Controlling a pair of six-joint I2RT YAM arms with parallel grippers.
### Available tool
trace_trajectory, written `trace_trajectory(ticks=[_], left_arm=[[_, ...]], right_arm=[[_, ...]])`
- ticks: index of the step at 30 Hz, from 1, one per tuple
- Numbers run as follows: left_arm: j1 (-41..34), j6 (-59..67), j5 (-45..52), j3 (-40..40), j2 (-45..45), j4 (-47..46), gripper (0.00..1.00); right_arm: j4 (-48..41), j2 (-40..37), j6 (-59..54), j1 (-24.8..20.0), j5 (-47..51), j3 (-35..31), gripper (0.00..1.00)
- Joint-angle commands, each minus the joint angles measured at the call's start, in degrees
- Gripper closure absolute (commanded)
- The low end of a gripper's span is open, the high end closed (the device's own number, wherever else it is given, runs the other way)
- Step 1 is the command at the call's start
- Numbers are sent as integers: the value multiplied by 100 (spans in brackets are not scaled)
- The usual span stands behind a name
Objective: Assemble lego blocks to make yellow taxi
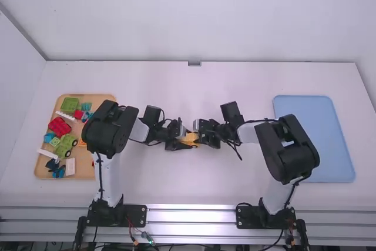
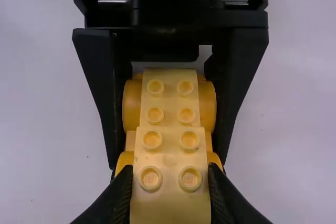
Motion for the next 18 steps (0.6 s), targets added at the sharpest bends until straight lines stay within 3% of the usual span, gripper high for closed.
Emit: trace_trajectory(ticks=[1, 2, 4, 5, 7, 15, 16, 17, 18], left_arm=[[-28, -66, -4, -46, 55, -66, 55], [-33, -66, -4, -46, 55, -63, 54], [-44, -66, -4, -44, 55, -63, 53], [-44, -66, -4, -44, 55, -63, 52], [-44, -70, -4, -35, 55, -68, 52], [-46, -127, -11, -35, 55, -44, 51], [-39, -129, -7, -31, 55, -37, 51], [-46, -131, -7, -22, 55, -44, 51], [-46, -129, -9, -26, 55, -42, 51]], right_arm=[[-24, 48, 20, 28, 260, 44, 82], [-26, 48, 15, 28, 247, 42, 77], [-9, 48, 20, 22, 114, 44, 54], [-2, 48, 17, 22, 74, 46, 53], [-2, 48, 17, 22, -181, 90, 36], [9, 46, 11, -269, -1217, 310, 36], [2, 46, -39, -374, -1523, 345, 41], [-7, 46, -164, -503, -1818, 372, 63], [-2, 46, -162, -529, -1864, 372, 72]])
